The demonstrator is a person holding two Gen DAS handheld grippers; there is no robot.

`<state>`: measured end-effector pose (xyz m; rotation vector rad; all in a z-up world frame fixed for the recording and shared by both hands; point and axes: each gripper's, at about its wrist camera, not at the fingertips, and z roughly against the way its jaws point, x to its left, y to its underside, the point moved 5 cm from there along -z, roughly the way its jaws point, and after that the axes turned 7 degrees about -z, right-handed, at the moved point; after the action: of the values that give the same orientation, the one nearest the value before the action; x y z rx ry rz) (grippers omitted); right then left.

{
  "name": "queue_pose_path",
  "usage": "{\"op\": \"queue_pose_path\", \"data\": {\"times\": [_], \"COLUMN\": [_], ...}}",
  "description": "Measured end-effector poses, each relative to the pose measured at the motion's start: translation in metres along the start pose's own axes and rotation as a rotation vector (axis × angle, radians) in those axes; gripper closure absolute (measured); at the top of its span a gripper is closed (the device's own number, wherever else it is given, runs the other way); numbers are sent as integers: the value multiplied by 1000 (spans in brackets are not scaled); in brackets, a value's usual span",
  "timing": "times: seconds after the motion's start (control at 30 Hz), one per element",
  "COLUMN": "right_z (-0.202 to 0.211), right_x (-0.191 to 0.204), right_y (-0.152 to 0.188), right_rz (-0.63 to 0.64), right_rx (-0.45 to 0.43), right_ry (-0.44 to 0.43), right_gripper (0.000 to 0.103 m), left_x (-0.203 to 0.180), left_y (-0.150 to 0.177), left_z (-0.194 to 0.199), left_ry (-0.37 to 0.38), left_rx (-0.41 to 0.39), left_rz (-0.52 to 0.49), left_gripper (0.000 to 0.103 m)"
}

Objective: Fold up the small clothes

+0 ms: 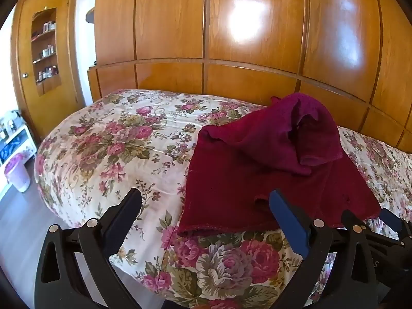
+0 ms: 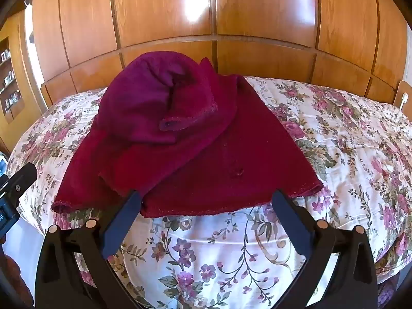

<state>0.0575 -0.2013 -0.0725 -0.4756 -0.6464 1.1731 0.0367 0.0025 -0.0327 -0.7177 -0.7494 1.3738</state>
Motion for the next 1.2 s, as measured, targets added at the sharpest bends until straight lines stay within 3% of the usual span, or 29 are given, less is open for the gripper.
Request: {"op": "queue_pose_path", "data": {"times": [0.27, 1.2], "right_z": [1, 1], "right_x": [4, 2], "right_y": [1, -3], "right_rz": [18, 18], "right_rx": [-37, -16], "right_ry": [6, -1], "right_gripper": [2, 2], "left_x": [-5, -5], "left_y": [-5, -8], "left_z": [-7, 2], "left_ry": [-16, -14], "left_rx": [11, -8], "left_rz": [-31, -42], "left_gripper": [5, 5]}}
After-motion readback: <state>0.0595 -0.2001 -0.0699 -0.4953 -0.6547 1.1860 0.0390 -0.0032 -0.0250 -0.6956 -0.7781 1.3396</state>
